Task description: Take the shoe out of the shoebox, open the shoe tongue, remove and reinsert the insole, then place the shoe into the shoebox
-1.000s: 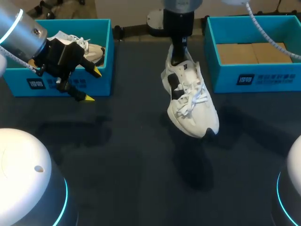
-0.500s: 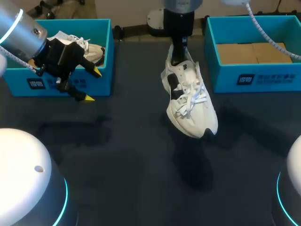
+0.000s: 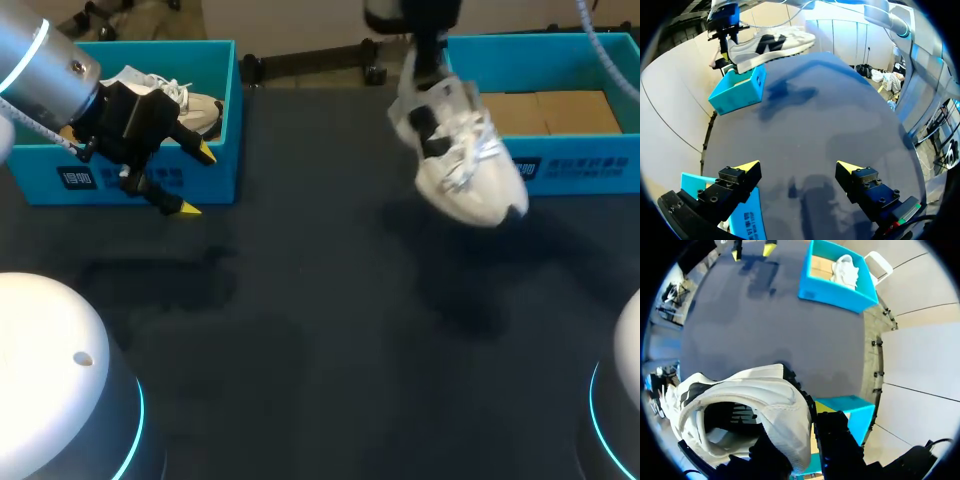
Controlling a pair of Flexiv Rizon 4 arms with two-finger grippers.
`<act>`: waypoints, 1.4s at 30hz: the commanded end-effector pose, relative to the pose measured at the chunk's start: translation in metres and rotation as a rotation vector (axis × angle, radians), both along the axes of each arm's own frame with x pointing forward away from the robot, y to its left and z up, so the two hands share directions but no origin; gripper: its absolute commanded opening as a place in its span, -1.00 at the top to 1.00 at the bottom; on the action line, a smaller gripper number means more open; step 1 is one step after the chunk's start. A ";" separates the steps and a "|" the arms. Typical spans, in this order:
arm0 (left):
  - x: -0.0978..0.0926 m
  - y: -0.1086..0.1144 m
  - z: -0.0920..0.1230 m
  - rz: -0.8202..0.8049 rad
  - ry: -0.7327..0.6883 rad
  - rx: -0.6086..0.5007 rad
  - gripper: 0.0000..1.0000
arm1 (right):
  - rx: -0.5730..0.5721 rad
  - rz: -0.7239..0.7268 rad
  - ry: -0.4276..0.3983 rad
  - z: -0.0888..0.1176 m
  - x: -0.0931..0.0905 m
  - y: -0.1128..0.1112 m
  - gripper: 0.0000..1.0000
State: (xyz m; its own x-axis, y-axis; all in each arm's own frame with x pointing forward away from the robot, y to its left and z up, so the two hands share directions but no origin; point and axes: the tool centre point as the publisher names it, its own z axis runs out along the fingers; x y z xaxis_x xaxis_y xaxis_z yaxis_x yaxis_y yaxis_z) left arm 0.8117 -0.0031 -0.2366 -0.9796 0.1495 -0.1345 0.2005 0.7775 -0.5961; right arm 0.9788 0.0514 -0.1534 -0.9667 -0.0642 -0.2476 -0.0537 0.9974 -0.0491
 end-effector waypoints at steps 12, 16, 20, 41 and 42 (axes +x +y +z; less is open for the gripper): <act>-0.001 0.001 0.000 0.000 -0.001 0.002 -1.00 | -0.016 0.006 0.009 -0.001 0.057 -0.112 1.00; -0.001 0.001 0.000 0.000 -0.001 0.002 -1.00 | -0.062 0.002 0.010 0.002 0.067 -0.142 1.00; -0.001 0.001 0.000 0.000 -0.001 0.002 -1.00 | -0.048 0.007 -0.005 0.006 0.072 -0.161 1.00; -0.001 0.001 0.000 0.000 -0.001 0.002 -1.00 | -0.040 -0.017 0.002 0.006 0.072 -0.166 1.00; -0.001 0.001 0.000 0.000 -0.001 0.002 -1.00 | -0.040 -0.033 0.002 0.006 0.075 -0.173 1.00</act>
